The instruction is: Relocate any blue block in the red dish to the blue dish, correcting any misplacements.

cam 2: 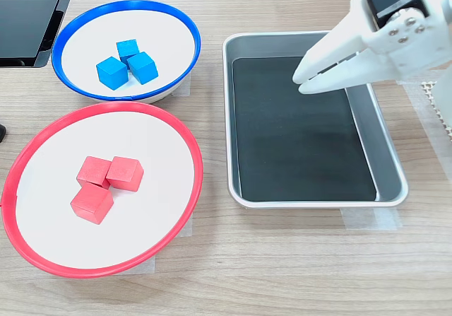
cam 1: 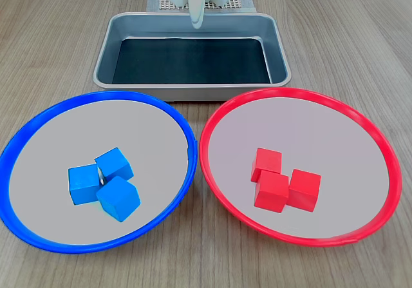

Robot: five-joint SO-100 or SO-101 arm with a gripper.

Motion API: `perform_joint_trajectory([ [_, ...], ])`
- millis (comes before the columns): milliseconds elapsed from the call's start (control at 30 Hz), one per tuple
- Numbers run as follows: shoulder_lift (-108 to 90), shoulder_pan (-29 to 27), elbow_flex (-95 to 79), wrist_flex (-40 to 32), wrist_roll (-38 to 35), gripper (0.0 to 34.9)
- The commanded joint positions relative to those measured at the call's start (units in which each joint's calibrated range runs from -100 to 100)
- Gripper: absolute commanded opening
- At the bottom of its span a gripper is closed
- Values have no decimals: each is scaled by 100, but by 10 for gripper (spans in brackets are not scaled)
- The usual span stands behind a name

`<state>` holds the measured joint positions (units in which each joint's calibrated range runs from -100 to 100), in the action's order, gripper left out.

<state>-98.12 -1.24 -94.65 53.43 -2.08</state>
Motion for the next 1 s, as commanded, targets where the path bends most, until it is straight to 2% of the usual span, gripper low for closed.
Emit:
perform_joint_trajectory([
  [0,-85,34,-62,68,44,0],
  [967,-85,82,-372,-72,78,0],
])
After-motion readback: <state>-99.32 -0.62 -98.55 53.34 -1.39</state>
